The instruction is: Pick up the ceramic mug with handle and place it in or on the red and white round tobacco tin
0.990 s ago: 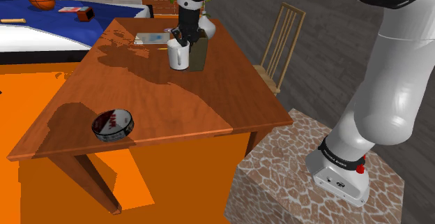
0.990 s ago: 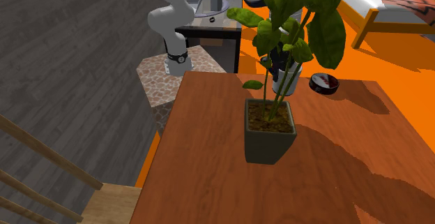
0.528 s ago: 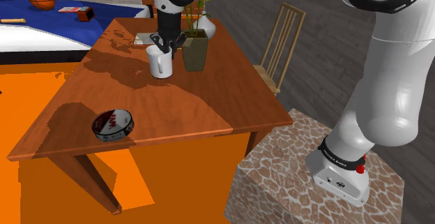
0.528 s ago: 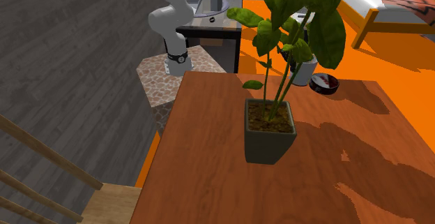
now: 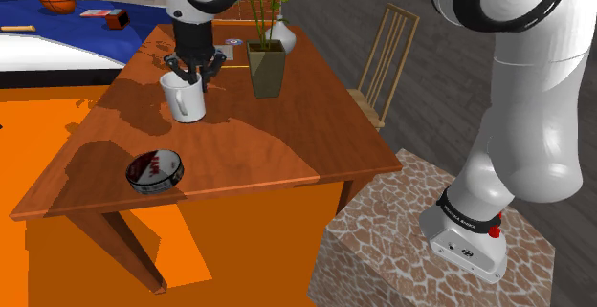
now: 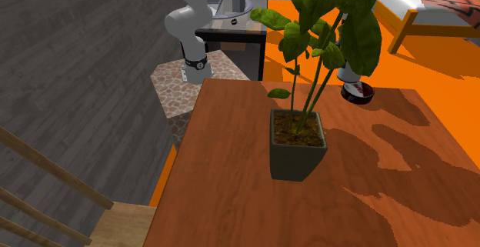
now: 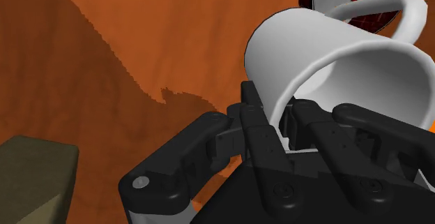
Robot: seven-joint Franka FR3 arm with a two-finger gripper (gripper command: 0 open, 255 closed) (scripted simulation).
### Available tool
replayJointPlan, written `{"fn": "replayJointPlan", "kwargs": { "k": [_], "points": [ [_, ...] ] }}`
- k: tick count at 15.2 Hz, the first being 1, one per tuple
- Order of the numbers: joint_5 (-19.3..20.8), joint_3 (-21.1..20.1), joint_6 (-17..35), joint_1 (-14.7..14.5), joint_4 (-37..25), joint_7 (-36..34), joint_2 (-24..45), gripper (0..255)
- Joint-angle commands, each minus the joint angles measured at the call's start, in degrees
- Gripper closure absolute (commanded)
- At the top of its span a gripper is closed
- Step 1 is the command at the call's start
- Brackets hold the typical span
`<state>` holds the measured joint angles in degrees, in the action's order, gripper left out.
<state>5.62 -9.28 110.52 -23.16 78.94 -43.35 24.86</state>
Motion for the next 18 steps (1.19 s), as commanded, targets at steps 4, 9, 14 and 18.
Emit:
{"fn": "replayJointPlan", "kwargs": {
  "k": [4,9,14,18],
  "points": [
    [2.0,-0.8,-5.2,-5.2,-12.2,-5.2,7.2,255],
    [4.0,-0.8,-13.9,-11.6,-32.5,-9.2,19.1,255],
    [3.9,-0.8,-9.6,-11.0,-26.7,-9.6,17.5,255],
    [3.9,-0.9,-6.0,-10.6,-22.2,-9.9,16.7,255]
  ]
}}
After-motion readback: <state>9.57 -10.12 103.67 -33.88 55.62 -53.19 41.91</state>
